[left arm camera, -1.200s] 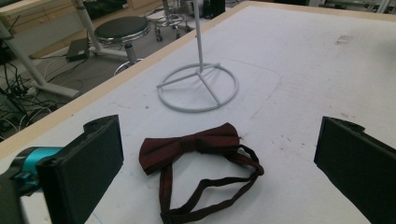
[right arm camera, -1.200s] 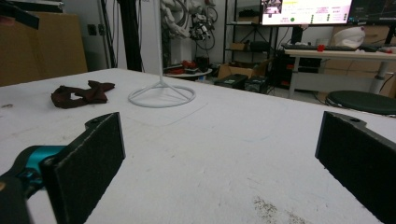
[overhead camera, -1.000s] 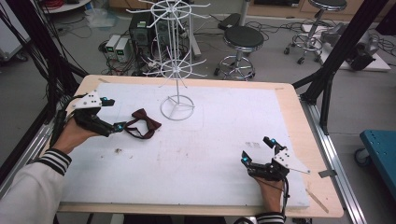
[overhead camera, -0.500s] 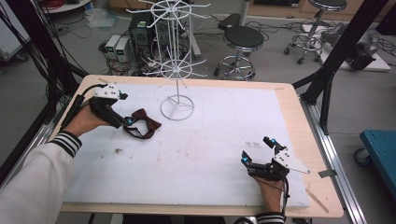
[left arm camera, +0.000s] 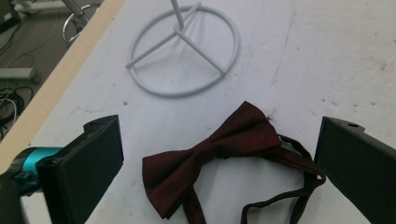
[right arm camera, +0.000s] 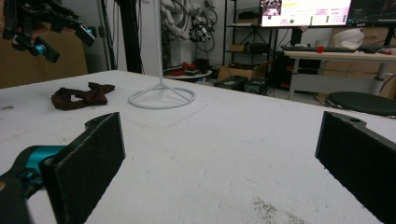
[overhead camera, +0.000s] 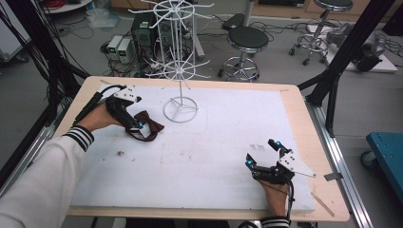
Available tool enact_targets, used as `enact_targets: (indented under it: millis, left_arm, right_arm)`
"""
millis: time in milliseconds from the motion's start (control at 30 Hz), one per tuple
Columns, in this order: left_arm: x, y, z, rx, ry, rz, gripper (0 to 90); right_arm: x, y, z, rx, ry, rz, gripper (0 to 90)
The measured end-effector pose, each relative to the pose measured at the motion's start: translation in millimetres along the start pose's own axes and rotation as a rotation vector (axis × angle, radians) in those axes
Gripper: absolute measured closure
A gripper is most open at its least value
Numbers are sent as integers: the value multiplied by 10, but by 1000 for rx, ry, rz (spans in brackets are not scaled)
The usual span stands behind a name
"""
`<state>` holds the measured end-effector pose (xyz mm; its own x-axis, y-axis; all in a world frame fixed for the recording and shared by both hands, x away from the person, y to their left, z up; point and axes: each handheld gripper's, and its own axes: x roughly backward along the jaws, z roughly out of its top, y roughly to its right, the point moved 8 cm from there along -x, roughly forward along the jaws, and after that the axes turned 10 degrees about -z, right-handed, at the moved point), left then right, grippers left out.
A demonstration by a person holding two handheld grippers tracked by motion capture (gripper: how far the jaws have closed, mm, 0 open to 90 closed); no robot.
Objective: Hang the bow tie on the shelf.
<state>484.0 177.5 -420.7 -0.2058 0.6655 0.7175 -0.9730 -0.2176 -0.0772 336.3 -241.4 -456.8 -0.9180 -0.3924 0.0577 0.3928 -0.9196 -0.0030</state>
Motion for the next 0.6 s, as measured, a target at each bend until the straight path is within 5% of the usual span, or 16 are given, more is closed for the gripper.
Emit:
enact_targets:
  millis: [600]
  left_arm:
    - [-353, -101, -49, -12, -89, -39, 52]
  right_arm:
    - [0, 1, -1, 4, 0, -1, 7]
